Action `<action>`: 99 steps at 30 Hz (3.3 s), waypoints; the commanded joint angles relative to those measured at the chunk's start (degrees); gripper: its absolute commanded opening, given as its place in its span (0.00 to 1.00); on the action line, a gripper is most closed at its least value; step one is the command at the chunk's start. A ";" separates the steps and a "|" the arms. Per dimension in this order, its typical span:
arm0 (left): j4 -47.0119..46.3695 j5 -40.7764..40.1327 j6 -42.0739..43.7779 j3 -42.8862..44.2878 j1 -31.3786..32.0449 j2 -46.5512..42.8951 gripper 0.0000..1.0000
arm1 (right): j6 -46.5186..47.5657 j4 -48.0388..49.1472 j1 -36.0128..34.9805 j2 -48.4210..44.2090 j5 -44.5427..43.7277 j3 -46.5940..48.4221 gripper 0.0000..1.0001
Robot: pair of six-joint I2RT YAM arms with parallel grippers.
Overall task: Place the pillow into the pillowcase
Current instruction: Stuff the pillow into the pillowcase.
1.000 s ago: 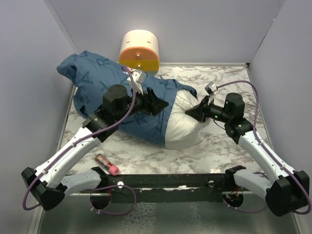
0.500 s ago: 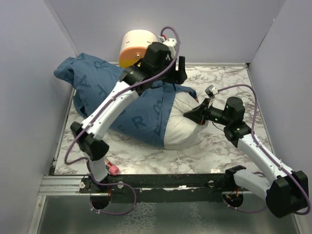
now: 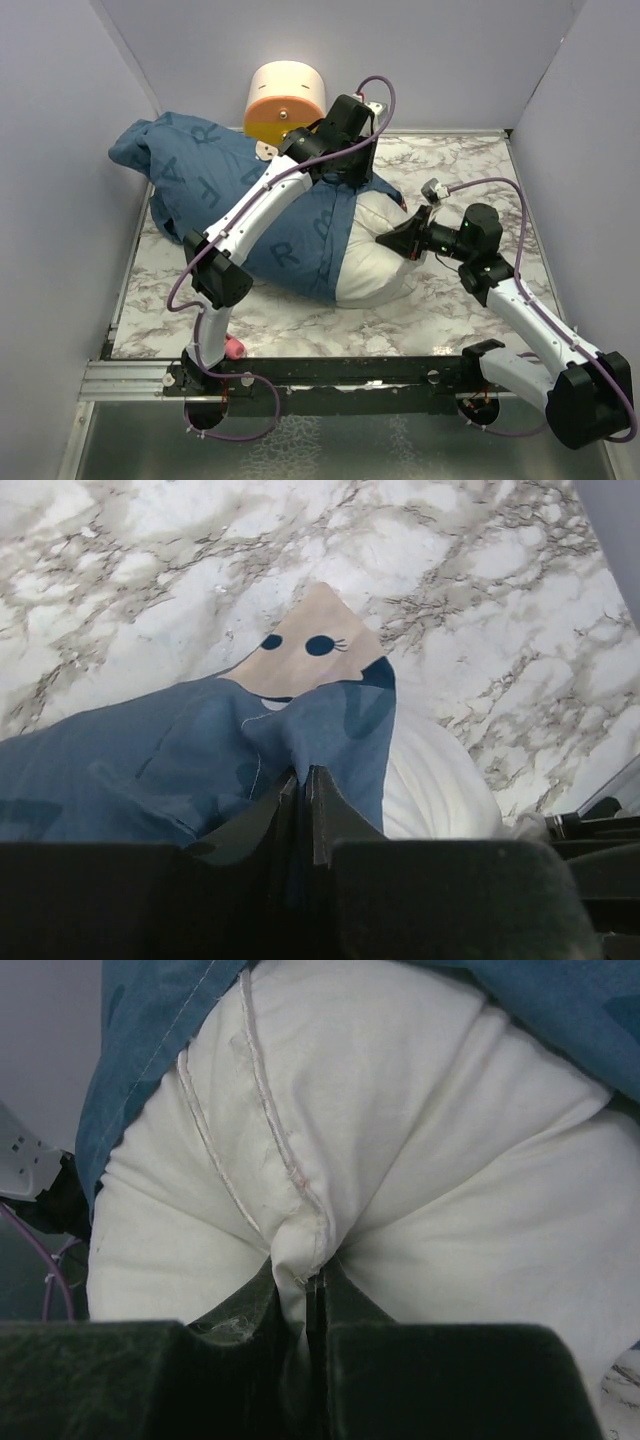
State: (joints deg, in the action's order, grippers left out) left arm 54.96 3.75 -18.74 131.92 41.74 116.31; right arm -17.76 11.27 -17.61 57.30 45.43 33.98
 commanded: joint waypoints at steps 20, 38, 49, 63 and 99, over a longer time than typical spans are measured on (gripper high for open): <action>-55.77 20.79 -29.06 -17.23 2.59 -22.60 0.00 | -19.75 25.40 -0.58 7.29 -9.74 11.34 0.03; -79.31 17.83 -44.61 -4.09 11.88 -18.78 0.00 | -26.02 39.75 -15.77 14.11 -35.13 13.41 0.03; -80.23 17.71 -38.57 3.06 17.31 -15.41 0.00 | -29.11 27.30 -15.00 21.21 -34.22 13.34 0.06; -67.12 6.44 -21.15 -9.39 16.79 -22.60 0.00 | -12.49 1.70 -12.92 1.96 -24.11 20.34 0.47; -72.53 29.10 -21.35 -7.47 10.35 -23.66 0.00 | 7.40 -14.24 -12.10 8.48 -29.57 40.38 0.16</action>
State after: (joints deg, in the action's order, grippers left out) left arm -5.96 23.27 -44.10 108.84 45.52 95.57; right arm -6.37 -24.34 -29.91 59.22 9.19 64.42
